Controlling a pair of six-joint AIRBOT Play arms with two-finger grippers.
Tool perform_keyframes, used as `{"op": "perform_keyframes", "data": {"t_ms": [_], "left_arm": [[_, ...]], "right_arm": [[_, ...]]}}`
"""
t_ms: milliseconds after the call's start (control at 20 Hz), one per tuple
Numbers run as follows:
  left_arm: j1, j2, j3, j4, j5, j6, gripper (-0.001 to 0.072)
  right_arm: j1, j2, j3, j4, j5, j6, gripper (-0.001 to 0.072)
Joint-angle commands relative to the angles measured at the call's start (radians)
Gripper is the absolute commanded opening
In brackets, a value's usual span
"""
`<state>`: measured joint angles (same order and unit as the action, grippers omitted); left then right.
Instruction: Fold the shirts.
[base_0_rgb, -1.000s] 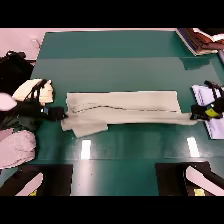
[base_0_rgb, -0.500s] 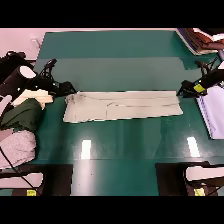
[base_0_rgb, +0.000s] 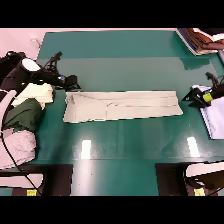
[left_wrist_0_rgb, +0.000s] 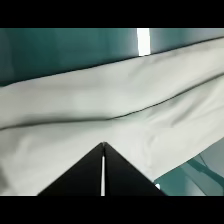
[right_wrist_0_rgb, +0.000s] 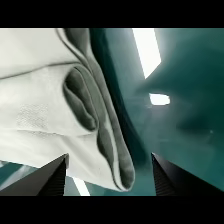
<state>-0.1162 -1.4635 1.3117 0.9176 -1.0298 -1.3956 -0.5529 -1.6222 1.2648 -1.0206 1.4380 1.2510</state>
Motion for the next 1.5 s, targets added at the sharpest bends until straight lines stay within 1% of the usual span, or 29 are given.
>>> {"op": "perform_keyframes", "data": {"t_ms": [0, 150, 200, 250, 300, 350, 500, 650, 800, 1000, 1250, 1350, 1450], "left_arm": [[-0.126, -0.006, 0.005, 0.011, 0.129, -0.074, 0.0025], [-0.231, -0.057, 0.005, 0.010, 0.175, -0.097, 0.0025], [-0.262, -0.079, 0.006, 0.009, 0.189, -0.098, 0.0025], [-0.293, -0.106, 0.010, 0.006, 0.204, -0.098, 0.0024], [-0.319, -0.135, 0.025, 0.002, 0.210, -0.098, 0.0025], [-0.341, -0.169, 0.050, 0.001, 0.206, -0.098, 0.0025], [-0.398, -0.257, 0.143, -0.005, 0.201, -0.098, 0.0025], [-0.431, -0.332, 0.243, -0.006, 0.200, -0.104, 0.0025], [-0.440, -0.387, 0.294, -0.016, 0.188, -0.143, 0.0025], [-0.446, -0.406, 0.294, -0.028, 0.202, -0.142, 0.0025], [-0.443, -0.412, 0.295, -0.028, 0.230, -0.149, 0.0025], [-0.418, -0.406, 0.314, -0.024, 0.194, -0.149, 0.0024], [-0.365, -0.370, 0.345, 0.020, 0.153, -0.154, 0.0024]], "right_arm": [[-0.038, -0.066, -0.092, 0.163, -0.031, -0.074, 0.0602], [0.005, -0.114, -0.106, 0.249, -0.059, -0.093, 0.0590], [0.025, -0.120, -0.101, 0.257, -0.061, -0.103, 0.0503], [0.048, -0.120, -0.089, 0.262, -0.057, -0.122, 0.0348], [0.072, -0.111, -0.071, 0.261, -0.047, -0.138, 0.0147], [0.089, -0.089, -0.048, 0.262, -0.041, -0.151, 0.0018], [0.129, 0.021, 0.056, 0.262, 0.004, -0.139, 0.0017], [0.206, 0.153, 0.187, 0.262, 0.043, -0.066, 0.0017], [0.324, 0.248, 0.296, 0.262, 0.027, 0.019, 0.0017], [0.509, 0.270, 0.425, 0.262, 0.012, 0.104, 0.0018], [0.687, 0.270, 0.475, 0.261, -0.052, 0.139, 0.0018], [0.728, 0.269, 0.475, 0.261, -0.053, 0.139, 0.0018], [0.766, 0.269, 0.475, 0.262, -0.080, 0.139, 0.0018]]}}
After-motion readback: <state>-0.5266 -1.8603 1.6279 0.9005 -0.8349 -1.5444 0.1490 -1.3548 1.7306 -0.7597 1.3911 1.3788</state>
